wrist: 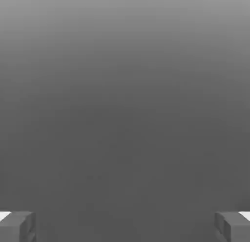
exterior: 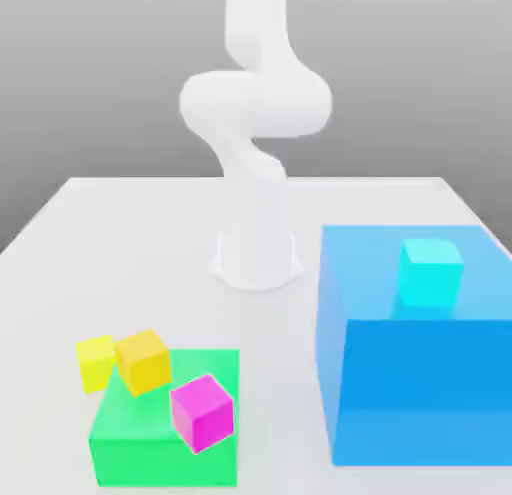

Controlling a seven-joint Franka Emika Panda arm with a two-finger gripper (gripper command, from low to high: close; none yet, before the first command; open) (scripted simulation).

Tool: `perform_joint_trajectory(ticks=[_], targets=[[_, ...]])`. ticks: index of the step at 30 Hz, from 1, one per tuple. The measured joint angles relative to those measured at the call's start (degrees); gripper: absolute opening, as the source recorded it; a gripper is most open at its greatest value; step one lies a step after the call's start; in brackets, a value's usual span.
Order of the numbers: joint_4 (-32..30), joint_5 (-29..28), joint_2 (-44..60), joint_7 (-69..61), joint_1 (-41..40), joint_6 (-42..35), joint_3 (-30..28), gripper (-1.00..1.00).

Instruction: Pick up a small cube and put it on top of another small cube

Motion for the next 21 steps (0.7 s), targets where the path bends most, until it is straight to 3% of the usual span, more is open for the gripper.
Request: perform_joint_trajectory(ticks=[12, 21], targets=[[-13.6, -2.5, 22.2, -27.7, -0.5, 14.5, -17.9, 0.0], [-23.7, 2.8, 39.7, -53.3, -3.4, 25.3, -28.6, 0.0]])
